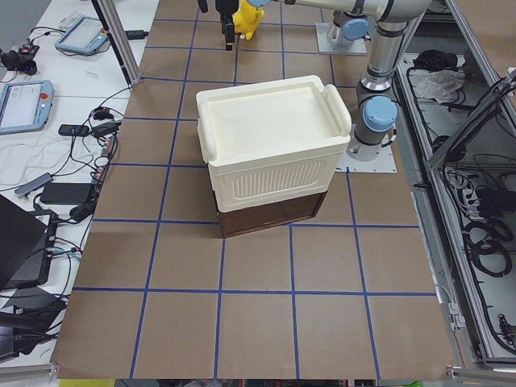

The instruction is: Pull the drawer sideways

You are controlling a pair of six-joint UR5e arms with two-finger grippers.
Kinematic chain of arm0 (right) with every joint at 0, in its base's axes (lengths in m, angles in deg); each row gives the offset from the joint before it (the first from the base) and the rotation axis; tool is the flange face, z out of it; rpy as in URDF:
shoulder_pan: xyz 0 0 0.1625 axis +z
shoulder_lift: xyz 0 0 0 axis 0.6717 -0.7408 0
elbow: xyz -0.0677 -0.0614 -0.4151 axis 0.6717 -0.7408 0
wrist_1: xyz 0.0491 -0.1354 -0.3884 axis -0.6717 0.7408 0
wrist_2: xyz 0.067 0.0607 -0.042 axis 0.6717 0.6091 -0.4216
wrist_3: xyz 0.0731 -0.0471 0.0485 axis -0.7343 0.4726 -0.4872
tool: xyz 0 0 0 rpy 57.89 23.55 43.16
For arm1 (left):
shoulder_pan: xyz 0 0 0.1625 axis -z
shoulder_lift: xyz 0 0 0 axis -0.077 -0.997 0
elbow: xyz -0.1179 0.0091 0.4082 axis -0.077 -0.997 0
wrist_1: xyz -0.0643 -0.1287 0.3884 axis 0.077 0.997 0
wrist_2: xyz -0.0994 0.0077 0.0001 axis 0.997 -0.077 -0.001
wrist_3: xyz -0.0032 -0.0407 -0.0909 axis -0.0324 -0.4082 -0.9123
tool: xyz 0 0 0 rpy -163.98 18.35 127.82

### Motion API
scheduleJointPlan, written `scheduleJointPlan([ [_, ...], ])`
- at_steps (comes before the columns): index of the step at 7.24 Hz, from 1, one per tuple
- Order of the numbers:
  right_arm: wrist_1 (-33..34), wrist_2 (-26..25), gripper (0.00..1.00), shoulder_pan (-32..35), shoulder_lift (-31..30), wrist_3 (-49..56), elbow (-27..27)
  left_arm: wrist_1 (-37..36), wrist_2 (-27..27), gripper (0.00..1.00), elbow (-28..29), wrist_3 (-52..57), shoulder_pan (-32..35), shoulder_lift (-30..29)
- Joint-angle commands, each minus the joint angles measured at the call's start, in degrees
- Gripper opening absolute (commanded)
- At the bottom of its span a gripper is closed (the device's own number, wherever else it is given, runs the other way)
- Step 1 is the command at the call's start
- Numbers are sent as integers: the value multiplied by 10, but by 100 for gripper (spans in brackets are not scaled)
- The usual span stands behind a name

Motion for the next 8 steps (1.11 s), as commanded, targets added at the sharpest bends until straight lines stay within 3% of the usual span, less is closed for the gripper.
scheduleJointPlan([
  [1,0,0,100,0,0,0,0,4,4,100,-17,152,-54,27],
  [3,0,-1,100,0,0,0,0,-3,6,100,-64,170,-65,54],
  [8,0,0,100,0,0,0,0,1,5,100,-95,227,-83,74],
])
